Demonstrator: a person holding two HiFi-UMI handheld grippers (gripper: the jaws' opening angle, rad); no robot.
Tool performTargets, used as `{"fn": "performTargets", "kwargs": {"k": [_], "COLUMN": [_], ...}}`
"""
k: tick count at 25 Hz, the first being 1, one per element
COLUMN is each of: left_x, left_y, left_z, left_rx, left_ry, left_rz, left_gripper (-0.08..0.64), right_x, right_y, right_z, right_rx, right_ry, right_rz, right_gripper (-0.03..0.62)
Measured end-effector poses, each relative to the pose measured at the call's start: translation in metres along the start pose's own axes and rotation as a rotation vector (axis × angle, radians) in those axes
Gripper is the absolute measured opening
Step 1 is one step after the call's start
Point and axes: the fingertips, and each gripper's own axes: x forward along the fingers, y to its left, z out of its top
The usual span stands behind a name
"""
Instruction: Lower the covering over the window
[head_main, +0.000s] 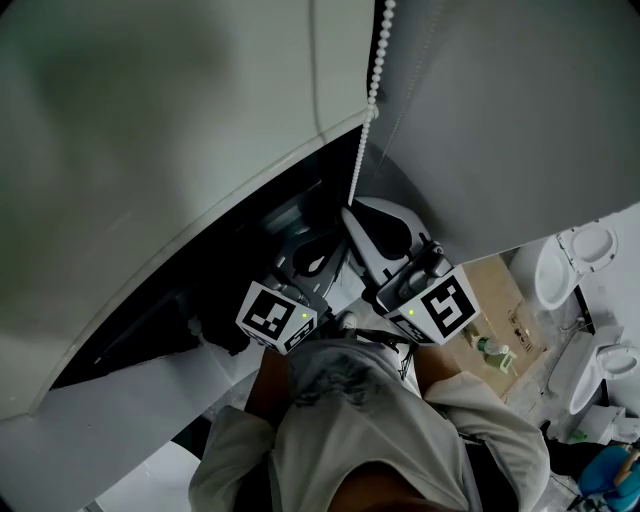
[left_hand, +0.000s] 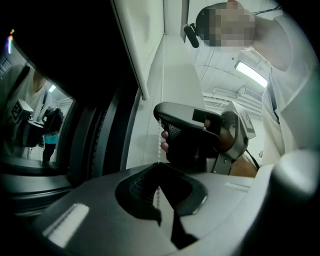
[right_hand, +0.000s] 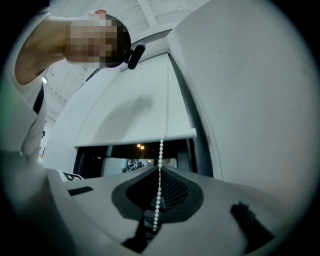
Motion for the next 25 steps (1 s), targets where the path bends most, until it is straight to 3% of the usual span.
{"fn": "performTargets", "kwargs": {"k": [11, 19, 25], "left_x": [-0.014, -0.032, -0.040], "left_y": [-0.001, 0.003, -0.003], "left_z": [0.009, 0.038, 0.065], "left_rx": [0.031, 0.016, 0.042], "left_ry": [-0.023, -0.103, -0.158], "left_rz": [0.030, 0.055, 0.041], "left_gripper": [0.017, 0.025, 0.025], "right_x": [-0.002, -0.005, -0.006], "right_y": [0.001, 0.002, 0.010], "right_z": [0.000, 0.001, -0.025], "right_rx": [0.048, 0.035, 0.045], "right_ry": [-0.034, -0.042, 0.034], "right_rz": [-0.003, -0.010, 0.001], "right_gripper": [0.018, 0.017, 0.017]}}
